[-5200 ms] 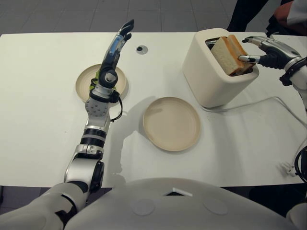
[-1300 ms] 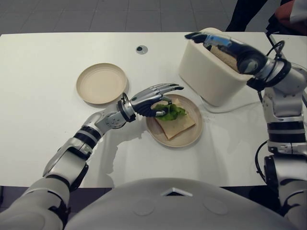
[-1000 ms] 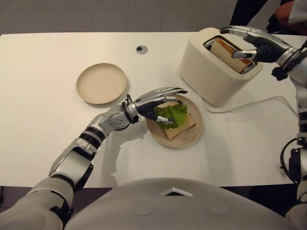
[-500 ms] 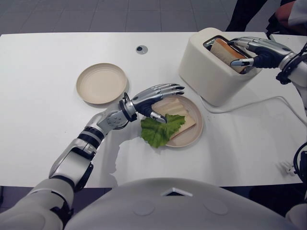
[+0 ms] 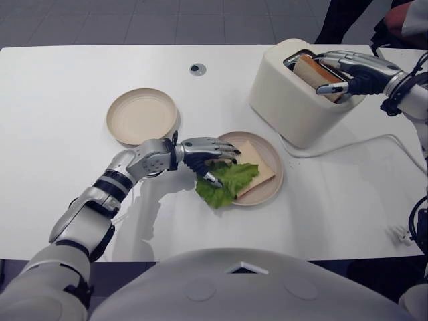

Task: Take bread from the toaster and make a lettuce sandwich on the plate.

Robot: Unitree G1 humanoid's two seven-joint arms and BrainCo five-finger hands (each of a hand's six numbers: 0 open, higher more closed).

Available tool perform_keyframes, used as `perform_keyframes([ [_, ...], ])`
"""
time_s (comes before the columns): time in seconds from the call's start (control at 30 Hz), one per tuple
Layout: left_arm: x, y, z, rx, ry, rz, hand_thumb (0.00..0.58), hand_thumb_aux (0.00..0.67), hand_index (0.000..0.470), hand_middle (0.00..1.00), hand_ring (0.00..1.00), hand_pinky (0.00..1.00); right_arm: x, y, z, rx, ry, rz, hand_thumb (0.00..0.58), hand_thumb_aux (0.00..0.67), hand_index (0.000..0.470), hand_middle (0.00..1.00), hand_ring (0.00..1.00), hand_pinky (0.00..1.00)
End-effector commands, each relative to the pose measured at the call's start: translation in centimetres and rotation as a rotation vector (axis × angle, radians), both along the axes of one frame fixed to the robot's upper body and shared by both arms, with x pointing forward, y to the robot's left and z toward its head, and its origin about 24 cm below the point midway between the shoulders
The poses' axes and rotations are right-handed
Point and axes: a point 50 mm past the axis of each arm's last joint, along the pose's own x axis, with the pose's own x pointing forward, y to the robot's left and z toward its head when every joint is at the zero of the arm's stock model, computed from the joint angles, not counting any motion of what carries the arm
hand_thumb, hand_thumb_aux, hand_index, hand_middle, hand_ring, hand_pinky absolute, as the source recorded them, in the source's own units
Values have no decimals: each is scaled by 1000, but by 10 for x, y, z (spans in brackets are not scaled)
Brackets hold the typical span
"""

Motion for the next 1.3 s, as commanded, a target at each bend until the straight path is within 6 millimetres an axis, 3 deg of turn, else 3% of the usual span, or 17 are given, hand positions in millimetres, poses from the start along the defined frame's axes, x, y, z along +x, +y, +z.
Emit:
perform_keyframes([
  [0.03,-1,-2,0,42,-14,-30,580,670,470,0,0,0,1,2,7,-1,-12,15,0,0,0,0,0,0],
  [0.4,6,-22,34,-231,-112,-32,580,670,470,0,0,0,2,2,4,6,-13,10,0,0,0,0,0,0],
  [0.73,14,-37,31,-215,-113,-35,580,670,470,0,0,0,3,-2,1,-3,-8,-10,0,0,0,0,0,0],
  [0.77,15,-38,29,-204,-121,-29,542,499,350,0,0,0,3,-2,1,-6,-8,-13,0,0,0,0,0,0],
  [0.8,16,-38,28,-194,-129,-23,441,342,240,0,0,0,3,-2,1,-10,-7,-16,0,0,0,0,0,0],
  [0.83,16,-38,26,-190,-135,-19,0,0,0,0,0,0,3,-3,1,-13,-6,-18,0,0,0,0,0,0],
  [0.87,17,-39,26,-191,-139,-16,0,0,0,0,0,0,3,-3,0,-15,-5,-20,0,0,0,0,0,0],
  [0.93,17,-39,27,-201,-157,-8,0,0,0,0,0,0,4,-3,1,-17,-11,-23,132,81,57,0,0,0],
  [0.97,18,-38,29,-212,-170,-1,0,0,0,0,0,0,5,-2,3,-14,-24,-23,458,363,254,35,35,35],
  [1.0,19,-38,30,-223,-183,4,0,0,0,0,0,0,6,-2,5,-11,-40,-23,538,489,343,161,161,161],
  [1.03,20,-38,33,-240,-196,9,0,0,0,0,0,0,7,-1,8,-7,-55,-23,580,670,470,325,325,325],
  [1.1,21,-37,37,-264,-217,16,0,0,0,0,0,0,8,-1,11,-9,-73,-27,580,670,470,420,420,420],
  [1.17,22,-36,41,-282,-234,21,0,0,0,0,0,0,10,-2,10,-24,-79,-34,580,670,470,424,424,424],
  [1.23,22,-34,46,-309,-252,26,0,0,0,0,0,0,10,2,11,-24,-97,-14,580,670,470,576,576,576],
  [1.3,22,-32,52,-336,-275,37,0,0,0,0,0,0,11,8,20,0,-156,19,580,670,470,839,839,839],
])
